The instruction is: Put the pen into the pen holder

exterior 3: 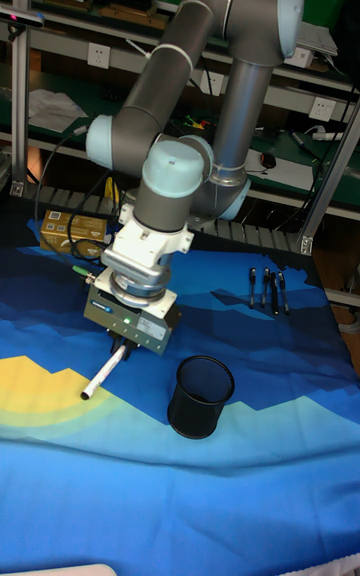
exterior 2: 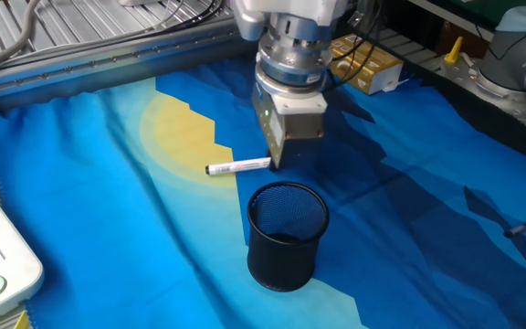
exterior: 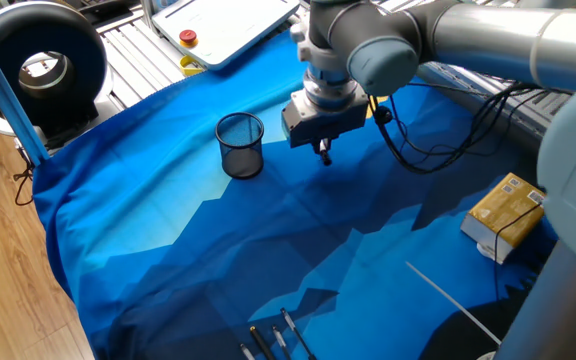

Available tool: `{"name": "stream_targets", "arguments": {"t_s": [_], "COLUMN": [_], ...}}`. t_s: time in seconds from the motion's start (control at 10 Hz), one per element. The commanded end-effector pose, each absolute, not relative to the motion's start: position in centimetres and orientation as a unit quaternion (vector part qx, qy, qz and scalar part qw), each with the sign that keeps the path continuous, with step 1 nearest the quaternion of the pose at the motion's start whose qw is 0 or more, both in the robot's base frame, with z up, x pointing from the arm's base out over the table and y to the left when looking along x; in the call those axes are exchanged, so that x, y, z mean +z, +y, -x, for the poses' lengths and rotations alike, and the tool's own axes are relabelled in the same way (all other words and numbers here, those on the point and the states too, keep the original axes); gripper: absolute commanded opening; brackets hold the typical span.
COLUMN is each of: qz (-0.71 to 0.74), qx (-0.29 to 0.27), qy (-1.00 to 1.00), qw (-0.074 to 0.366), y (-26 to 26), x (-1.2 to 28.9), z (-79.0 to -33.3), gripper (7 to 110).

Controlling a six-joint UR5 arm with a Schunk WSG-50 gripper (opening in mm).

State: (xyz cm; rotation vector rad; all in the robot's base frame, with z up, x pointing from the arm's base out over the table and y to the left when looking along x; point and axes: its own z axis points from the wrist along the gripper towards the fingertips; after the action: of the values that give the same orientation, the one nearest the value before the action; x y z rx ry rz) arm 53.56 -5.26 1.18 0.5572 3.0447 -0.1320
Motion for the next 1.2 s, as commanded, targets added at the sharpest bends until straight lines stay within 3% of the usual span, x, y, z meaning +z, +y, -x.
{"name": "stream_targets", "arguments": {"t_s": [0.0, 0.3, 1.1], "qz": [-0.171, -0.147, -0.123], "qx": [-0.050, -0.038, -0.026], "qy": [0.984, 0.988, 0.992], "qw": [0.001, -0.031, -0.031], "y": [-3.4, -0.1, 5.4], "x": [3.7, 5.9, 10.0], "z": [-52.2, -50.2, -46.0], "gripper": [7, 7, 7]}}
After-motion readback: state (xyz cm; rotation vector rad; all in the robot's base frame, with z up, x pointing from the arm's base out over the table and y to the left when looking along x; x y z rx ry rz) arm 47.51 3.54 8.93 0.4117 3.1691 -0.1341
